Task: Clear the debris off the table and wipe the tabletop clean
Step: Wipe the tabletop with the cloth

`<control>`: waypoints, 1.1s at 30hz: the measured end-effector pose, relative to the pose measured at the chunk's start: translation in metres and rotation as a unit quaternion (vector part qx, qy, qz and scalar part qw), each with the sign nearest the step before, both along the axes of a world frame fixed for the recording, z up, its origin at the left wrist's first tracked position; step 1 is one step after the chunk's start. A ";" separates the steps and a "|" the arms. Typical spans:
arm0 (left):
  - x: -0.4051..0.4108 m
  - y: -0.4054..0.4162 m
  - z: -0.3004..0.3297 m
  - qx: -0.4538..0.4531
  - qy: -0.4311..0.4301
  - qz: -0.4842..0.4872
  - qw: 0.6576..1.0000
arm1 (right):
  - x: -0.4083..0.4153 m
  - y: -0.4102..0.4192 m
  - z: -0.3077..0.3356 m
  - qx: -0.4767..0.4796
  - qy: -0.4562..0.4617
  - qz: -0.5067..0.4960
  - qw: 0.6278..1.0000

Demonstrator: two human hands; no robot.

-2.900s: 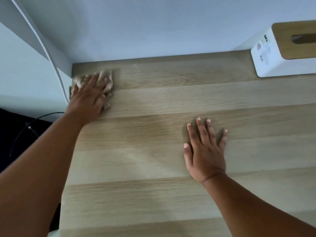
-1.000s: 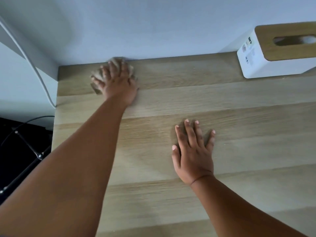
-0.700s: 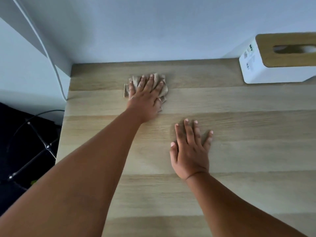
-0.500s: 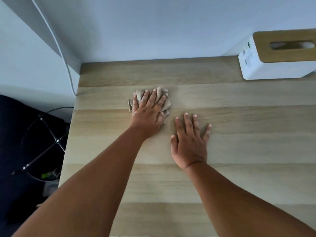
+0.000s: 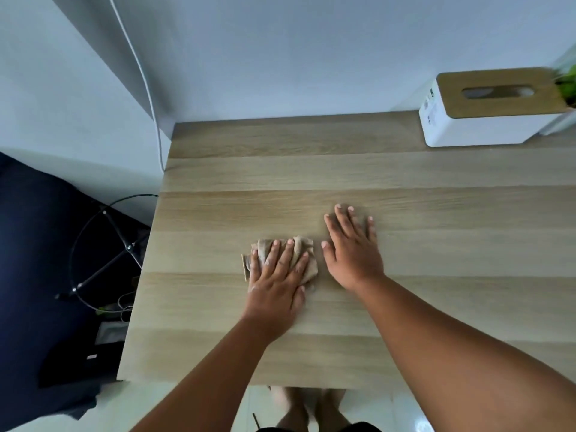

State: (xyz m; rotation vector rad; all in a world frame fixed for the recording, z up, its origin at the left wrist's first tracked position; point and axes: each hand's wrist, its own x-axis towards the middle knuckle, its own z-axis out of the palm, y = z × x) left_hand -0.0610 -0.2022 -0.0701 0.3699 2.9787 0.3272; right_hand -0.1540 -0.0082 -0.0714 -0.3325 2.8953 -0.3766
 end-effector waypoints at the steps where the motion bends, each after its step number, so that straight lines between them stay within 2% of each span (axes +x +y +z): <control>1: 0.013 0.000 -0.001 0.008 0.002 -0.003 1.000 | 0.004 0.001 0.000 0.003 -0.001 0.002 1.000; 8: 0.078 0.002 -0.005 -0.005 0.007 -0.013 1.000 | 0.064 0.013 0.003 -0.016 0.035 0.005 0.999; 15: 0.108 0.010 -0.005 -0.034 0.038 -0.051 0.997 | 0.124 0.058 -0.005 -0.015 0.083 0.050 0.995; 21: 0.110 0.037 -0.005 -0.050 0.061 -0.054 0.995 | 0.156 0.118 -0.005 -0.003 0.103 -0.022 0.994; 27: 0.107 0.096 0.000 -0.047 0.029 -0.065 0.996 | 0.168 0.153 -0.001 -0.014 0.112 -0.078 0.991; 33: 0.074 0.140 0.010 -0.033 -0.039 -0.027 0.998 | 0.164 0.159 0.006 -0.047 0.101 -0.097 0.989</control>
